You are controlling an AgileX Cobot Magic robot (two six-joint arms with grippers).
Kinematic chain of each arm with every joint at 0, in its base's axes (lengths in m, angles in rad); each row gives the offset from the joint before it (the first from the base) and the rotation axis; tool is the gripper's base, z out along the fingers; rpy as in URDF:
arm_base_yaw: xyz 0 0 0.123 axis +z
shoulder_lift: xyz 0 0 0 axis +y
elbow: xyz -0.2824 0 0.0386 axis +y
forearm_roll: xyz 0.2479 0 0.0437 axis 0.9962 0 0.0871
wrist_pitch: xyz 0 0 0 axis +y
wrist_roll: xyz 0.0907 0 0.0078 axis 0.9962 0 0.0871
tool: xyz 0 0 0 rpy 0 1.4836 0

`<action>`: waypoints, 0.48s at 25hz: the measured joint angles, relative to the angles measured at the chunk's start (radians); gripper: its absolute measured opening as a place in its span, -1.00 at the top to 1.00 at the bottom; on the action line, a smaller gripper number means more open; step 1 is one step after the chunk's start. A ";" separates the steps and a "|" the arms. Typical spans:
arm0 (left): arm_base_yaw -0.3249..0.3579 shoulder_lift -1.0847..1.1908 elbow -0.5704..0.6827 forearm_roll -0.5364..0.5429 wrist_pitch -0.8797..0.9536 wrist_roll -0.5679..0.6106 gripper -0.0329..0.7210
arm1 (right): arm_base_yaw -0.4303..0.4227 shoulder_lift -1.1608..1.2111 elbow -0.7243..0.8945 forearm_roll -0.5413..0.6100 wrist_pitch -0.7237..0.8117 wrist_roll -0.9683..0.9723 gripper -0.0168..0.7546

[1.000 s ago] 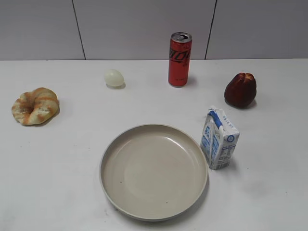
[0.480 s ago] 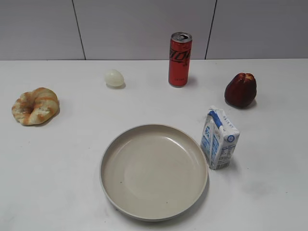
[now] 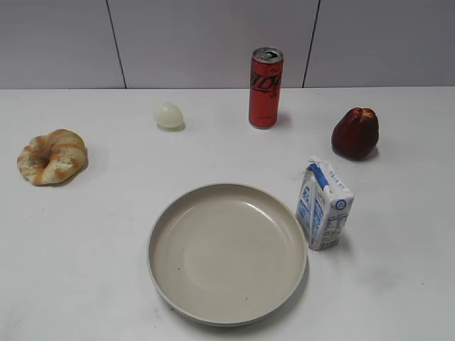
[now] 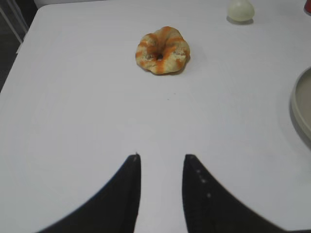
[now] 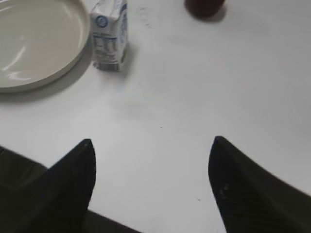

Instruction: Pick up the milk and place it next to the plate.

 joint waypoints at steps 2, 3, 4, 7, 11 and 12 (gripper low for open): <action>0.000 0.000 0.000 0.000 0.000 0.000 0.30 | -0.083 -0.054 0.000 0.000 0.000 0.000 -0.44; 0.000 0.000 0.000 0.000 0.000 0.000 0.30 | -0.127 -0.080 0.000 0.000 0.000 0.000 -0.44; 0.000 0.000 0.000 0.000 0.000 0.000 0.30 | -0.166 -0.102 0.000 0.000 0.000 0.000 -0.44; 0.000 0.000 0.000 0.000 0.000 0.000 0.30 | -0.250 -0.165 0.000 0.000 0.000 0.000 -0.44; 0.000 0.000 0.000 0.000 0.000 0.000 0.30 | -0.272 -0.194 0.002 0.000 0.000 0.000 -0.44; 0.000 0.000 0.000 0.000 0.000 0.000 0.30 | -0.272 -0.194 0.002 0.000 0.001 -0.001 -0.44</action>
